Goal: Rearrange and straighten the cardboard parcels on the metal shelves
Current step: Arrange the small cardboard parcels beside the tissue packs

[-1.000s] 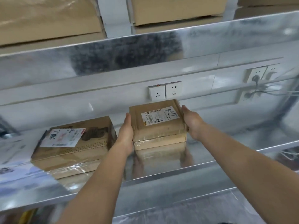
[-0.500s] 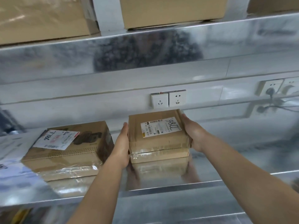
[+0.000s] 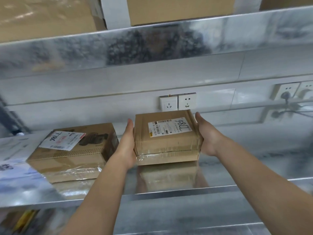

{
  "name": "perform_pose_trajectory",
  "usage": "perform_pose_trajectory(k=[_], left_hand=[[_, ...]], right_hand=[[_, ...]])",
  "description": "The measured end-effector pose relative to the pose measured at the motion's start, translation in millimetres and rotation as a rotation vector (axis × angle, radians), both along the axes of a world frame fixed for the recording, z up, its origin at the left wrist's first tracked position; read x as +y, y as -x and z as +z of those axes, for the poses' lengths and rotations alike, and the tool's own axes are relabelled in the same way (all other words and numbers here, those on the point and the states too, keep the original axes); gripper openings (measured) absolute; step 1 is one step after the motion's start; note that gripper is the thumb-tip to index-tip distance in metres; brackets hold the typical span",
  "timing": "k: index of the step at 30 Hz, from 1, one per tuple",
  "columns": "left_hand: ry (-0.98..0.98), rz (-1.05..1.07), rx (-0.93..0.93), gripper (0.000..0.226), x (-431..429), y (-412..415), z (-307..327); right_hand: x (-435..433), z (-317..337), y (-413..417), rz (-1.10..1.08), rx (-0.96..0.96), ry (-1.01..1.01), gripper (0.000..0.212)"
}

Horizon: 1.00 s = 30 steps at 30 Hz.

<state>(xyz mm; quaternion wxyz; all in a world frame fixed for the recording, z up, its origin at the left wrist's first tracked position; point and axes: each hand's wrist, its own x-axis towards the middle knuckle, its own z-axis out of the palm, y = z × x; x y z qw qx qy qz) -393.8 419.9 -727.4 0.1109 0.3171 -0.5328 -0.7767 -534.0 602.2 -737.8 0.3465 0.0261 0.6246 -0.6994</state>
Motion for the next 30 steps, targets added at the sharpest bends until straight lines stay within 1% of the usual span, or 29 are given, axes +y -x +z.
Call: perform_pose_trajectory(k=[7, 23, 26, 30], left_hand=[[0.011, -0.011, -0.023, 0.076, 2.1, 3.6, 4.0], [-0.038, -0.002, -0.037, 0.074, -5.9, 2.5, -1.7], [-0.039, -0.001, -0.029, 0.073, -5.8, 2.1, -1.5], [-0.016, -0.003, -0.02, 0.07, -9.3, 1.1, -1.2]], right_hand=[[2.5, 1.9, 3.2, -0.013, -0.02, -0.006, 0.079], [-6.5, -1.6, 2.2, -0.02, -0.025, -0.028, 0.079], [-5.4, 0.0, 0.8, -0.017, -0.008, -0.062, 0.078], [-6.2, 4.6, -3.5, -0.022, 0.059, -0.16, 0.07]])
